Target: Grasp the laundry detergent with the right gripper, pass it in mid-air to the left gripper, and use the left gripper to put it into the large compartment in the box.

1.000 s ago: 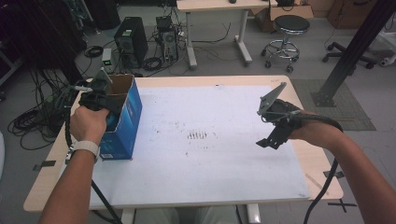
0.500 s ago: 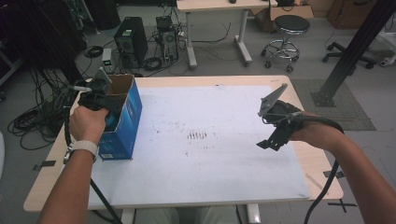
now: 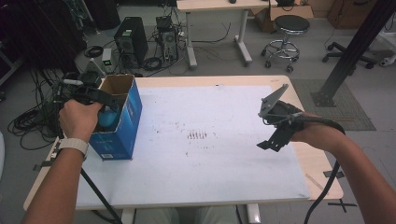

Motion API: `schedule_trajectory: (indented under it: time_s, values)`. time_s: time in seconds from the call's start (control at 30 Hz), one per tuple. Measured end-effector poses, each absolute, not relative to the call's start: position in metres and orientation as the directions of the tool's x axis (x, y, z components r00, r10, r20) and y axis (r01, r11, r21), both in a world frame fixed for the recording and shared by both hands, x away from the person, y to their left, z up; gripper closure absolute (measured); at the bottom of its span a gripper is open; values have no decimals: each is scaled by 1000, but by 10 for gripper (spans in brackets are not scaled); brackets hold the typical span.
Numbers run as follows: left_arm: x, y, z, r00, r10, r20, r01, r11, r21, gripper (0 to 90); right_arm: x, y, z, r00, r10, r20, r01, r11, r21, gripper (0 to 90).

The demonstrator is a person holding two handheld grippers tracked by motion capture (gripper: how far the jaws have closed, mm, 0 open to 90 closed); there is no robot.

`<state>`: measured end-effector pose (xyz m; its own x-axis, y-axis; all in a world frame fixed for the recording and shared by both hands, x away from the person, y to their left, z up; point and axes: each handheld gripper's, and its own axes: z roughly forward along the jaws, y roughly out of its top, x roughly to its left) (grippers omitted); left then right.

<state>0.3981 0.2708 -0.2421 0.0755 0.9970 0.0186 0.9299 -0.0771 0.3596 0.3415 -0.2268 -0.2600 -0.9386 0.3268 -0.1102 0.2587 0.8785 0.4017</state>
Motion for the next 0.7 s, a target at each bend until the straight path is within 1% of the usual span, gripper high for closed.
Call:
schedule_trajectory:
  time_s: [0.2, 0.4, 0.7]
  values:
    - [393, 267, -222, 101, 994, 35, 916, -106, 387, 204, 341, -227, -258, -938, 326, -114, 258, 881, 398, 41]
    - [385, 257, -197, 153, 986, 66, 898, -166, 408, 193, 339, -228, -256, -937, 328, -117, 259, 880, 398, 41]
    - [373, 238, -164, 239, 968, 77, 868, -249, 429, 167, 336, -227, -253, -936, 329, -121, 256, 879, 403, 41]
